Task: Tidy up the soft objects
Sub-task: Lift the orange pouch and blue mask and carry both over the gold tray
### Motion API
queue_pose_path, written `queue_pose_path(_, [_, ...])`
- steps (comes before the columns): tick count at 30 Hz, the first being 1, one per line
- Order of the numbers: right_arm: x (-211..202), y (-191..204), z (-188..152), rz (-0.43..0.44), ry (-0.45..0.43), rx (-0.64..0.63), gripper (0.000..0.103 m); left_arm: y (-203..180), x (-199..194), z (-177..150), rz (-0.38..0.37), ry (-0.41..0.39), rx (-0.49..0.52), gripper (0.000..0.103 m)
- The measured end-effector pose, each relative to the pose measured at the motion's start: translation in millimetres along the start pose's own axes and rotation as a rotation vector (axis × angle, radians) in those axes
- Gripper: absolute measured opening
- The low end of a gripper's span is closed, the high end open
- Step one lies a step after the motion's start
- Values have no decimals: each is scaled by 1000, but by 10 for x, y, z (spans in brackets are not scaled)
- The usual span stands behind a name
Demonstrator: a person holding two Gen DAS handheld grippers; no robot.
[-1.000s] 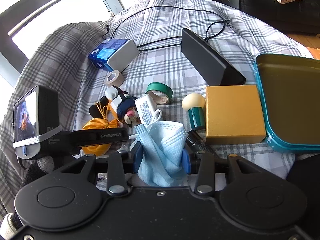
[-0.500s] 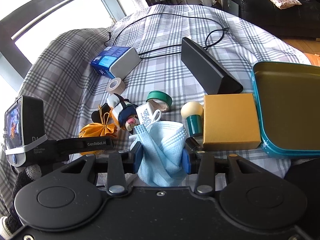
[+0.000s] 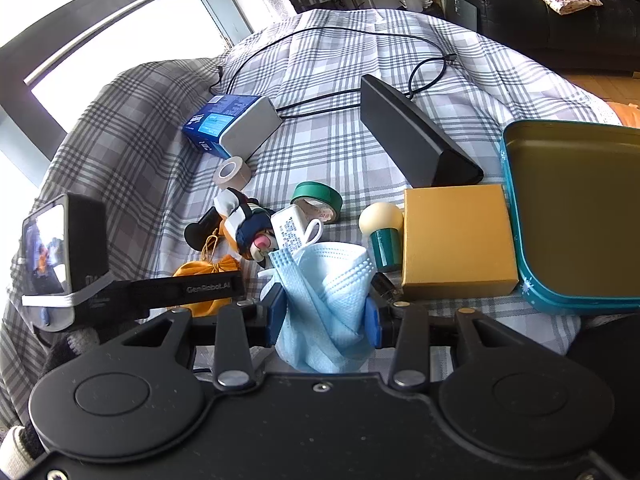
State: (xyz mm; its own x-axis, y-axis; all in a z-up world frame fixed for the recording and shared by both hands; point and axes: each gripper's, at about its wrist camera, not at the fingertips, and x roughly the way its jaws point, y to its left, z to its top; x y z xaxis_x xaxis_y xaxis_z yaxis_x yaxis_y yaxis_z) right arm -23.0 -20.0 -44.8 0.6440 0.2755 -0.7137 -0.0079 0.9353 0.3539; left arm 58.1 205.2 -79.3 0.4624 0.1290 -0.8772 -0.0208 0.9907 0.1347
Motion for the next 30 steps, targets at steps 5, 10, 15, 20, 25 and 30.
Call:
queue_pose_path(5, [-17,-25,14,2,-8,11,42,-16,13,-21,-21,10,-26,71])
queue_pose_path(10, [-73,-35,32,9,-27,16,42,-2,-162,-17,-33,-15,-51,68])
queue_pose_path(15, [-250,-125,126,1,-88,46,42,-133,-494,78,-56,-83,-27,69])
queue_pose_path(20, [-518,-374,257,-55,-172,115,42,-460,-802,240,-135,-129,18,69])
queue_pose_path(25, [-781,-780,345,-157,-253,224,42,-1052,-1039,369,-230,-156,103,69])
queue_pose_path(30, [-1028,-1268,369,-245,-306,359,42,-1720,-1210,441,-331,-168,192,70])
